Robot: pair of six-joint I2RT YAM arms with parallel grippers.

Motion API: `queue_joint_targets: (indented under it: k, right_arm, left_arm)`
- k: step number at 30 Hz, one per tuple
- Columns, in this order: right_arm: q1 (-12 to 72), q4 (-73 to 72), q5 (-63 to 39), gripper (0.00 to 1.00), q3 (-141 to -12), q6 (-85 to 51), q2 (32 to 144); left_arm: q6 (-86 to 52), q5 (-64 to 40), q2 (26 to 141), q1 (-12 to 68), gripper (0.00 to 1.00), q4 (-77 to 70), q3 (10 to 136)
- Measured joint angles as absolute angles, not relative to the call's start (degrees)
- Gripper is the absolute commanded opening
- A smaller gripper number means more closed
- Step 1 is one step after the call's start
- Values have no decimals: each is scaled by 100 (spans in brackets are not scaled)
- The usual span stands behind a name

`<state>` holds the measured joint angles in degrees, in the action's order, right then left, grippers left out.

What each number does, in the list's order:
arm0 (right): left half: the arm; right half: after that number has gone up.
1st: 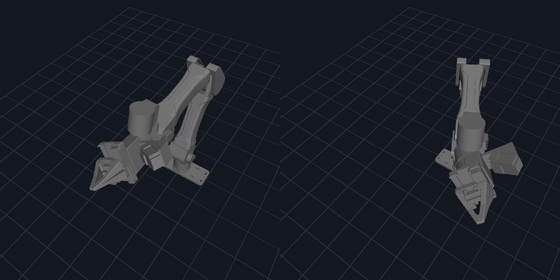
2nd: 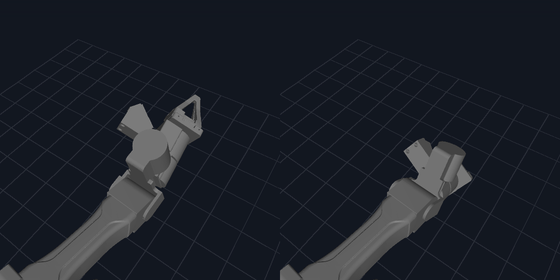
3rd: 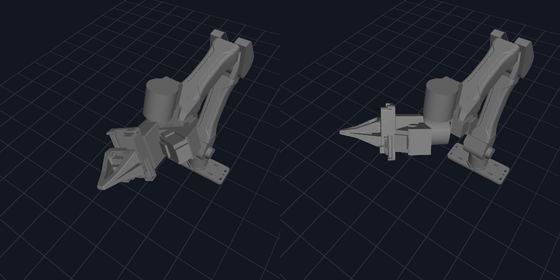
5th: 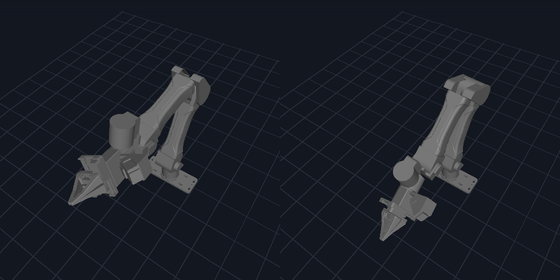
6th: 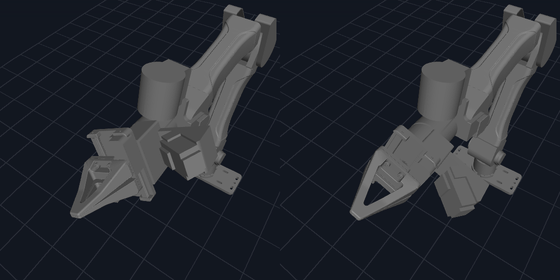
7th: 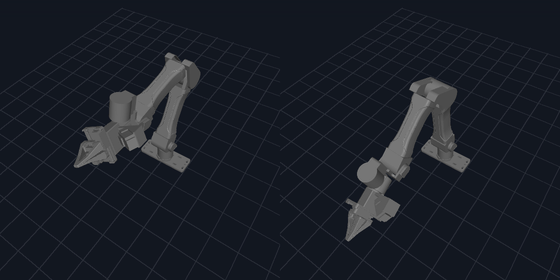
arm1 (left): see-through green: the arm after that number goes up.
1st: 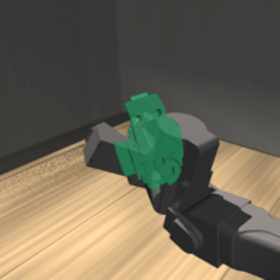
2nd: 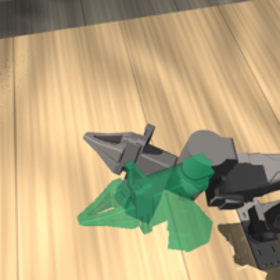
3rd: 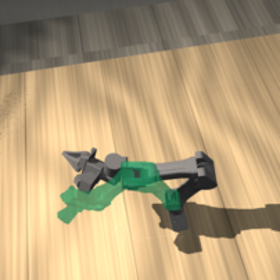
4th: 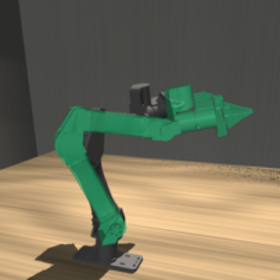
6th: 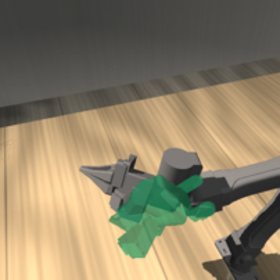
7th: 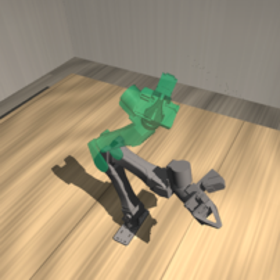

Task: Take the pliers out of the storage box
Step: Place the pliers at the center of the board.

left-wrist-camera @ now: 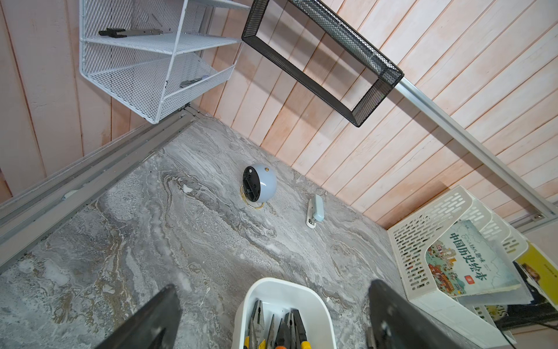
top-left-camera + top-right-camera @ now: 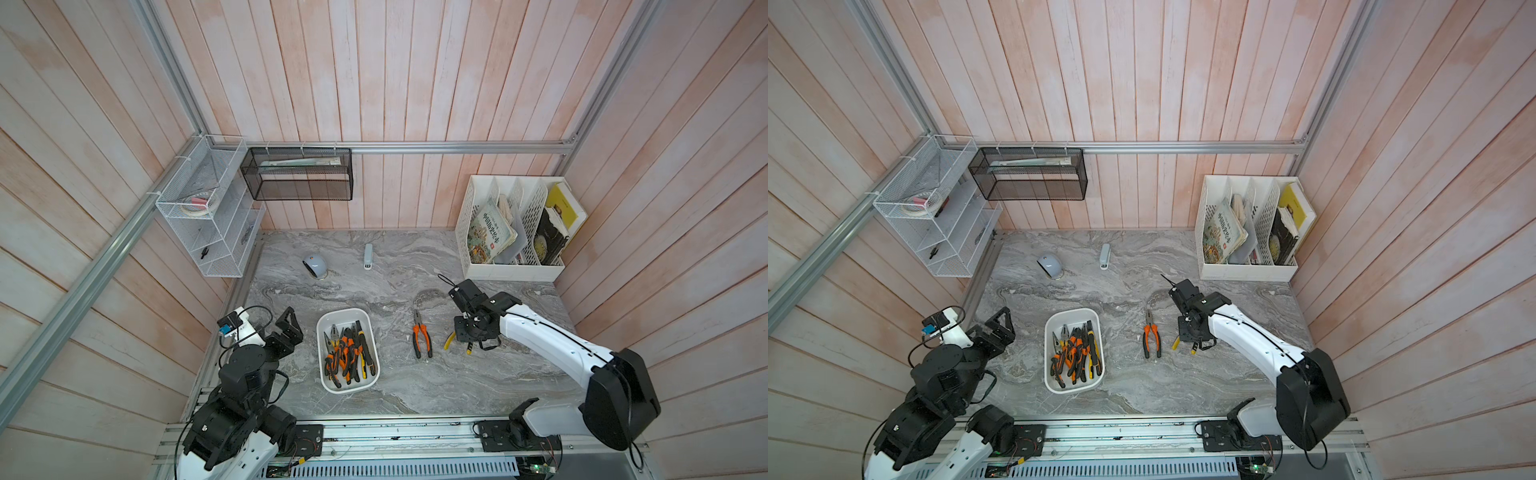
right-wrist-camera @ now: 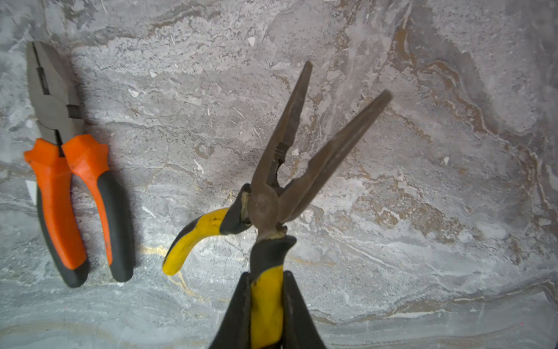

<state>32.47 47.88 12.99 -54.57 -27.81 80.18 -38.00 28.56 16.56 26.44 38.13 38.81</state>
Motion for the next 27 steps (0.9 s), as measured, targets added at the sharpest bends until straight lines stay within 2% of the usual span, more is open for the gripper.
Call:
queue_joint_targets:
  k: [5,14,21,23,27]
  right_arm:
    - [3247,4333,1343,0,-5424,-2598,8632]
    - [3247,3583,1284,33,-5413,-2296,9203]
    - [3247,3395,1313,51,-5422,-2239,9205]
    - [3247,3457,1382,59,-5452,-2255,9205]
    - [3247,3599,1439,83,-5535,-2464,9203]
  left_arm:
    - [-3800,2856,1656,2661,100,3813,3881]
    - [-3800,2858,1656,2670,100,3813,3881]
    - [-3800,2860,1656,2670,100,3813,3881]
    - [-3800,2860,1656,2670,100,3813,3881]
    - [-3802,2860,1656,2670,100,3813,3881]
